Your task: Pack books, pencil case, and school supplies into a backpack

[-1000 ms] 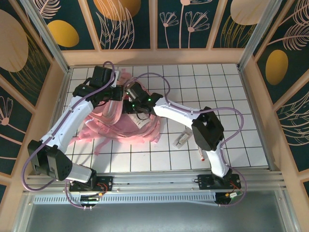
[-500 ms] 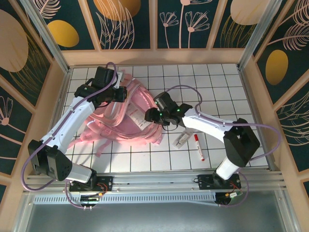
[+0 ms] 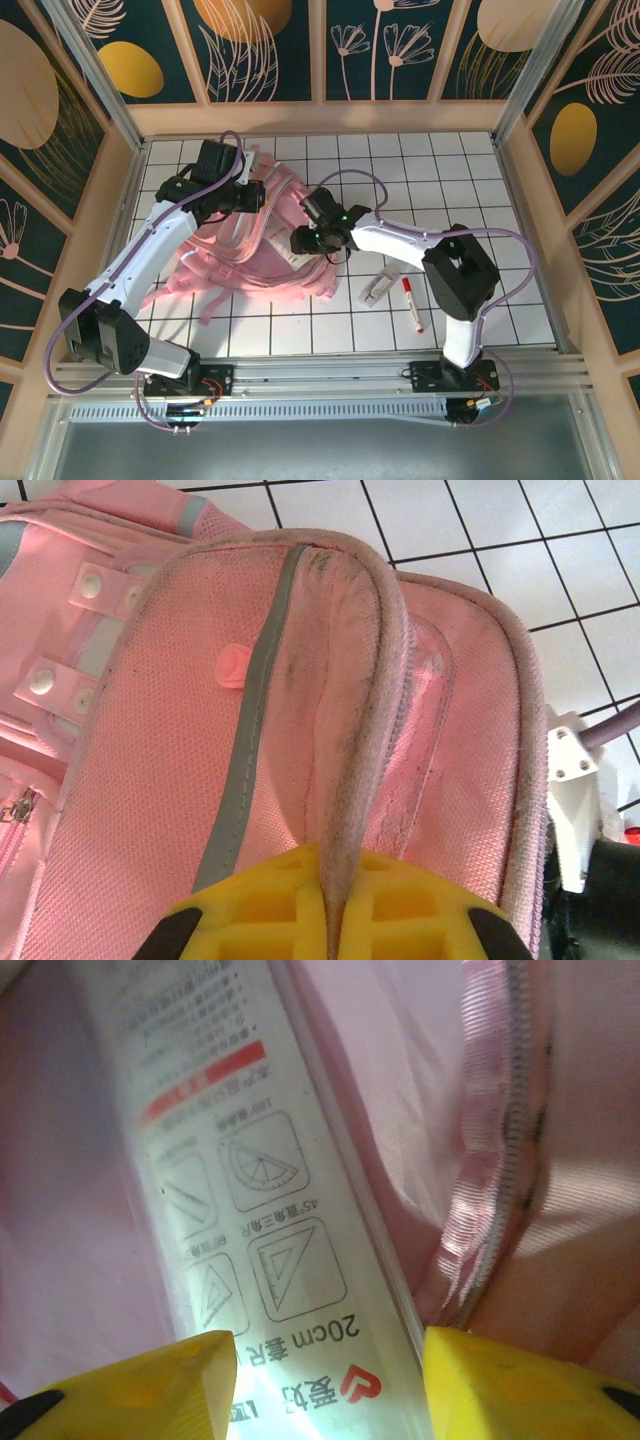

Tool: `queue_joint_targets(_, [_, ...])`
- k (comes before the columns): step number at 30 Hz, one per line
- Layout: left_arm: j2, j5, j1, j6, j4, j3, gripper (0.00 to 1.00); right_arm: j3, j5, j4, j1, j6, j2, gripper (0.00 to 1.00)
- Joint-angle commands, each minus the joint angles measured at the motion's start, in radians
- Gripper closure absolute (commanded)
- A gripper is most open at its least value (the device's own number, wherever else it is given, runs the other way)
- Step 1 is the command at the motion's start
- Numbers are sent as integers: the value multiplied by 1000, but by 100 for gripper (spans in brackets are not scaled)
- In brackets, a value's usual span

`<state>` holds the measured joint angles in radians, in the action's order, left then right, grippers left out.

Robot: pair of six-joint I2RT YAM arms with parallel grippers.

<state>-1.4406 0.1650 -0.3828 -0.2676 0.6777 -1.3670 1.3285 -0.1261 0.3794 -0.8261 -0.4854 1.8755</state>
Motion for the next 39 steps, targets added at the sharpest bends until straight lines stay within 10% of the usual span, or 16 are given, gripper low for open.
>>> queue_joint_targets(1, [47,45,-10,-27,-90,-6,100,32,-17,113,-2,96,56,42])
queue_joint_targets(12, [61,38,-9,-42,-108,30,100,114,119,270,-60,67,106,31])
queue_joint_targets(18, [69,42,-10,-48,-117,39,100,57,-204,141,-11,79,92,30])
queue_joint_targets(24, [76,39,-10,-48,-115,42,100,-12,-473,-12,15,33,39,60])
queue_joint_targets(30, [80,46,-9,-53,-119,46,100,-79,-642,-177,29,-101,25,66])
queue_joint_targets(39, [83,55,-10,-56,-117,47,100,-221,-624,-492,21,-372,-34,94])
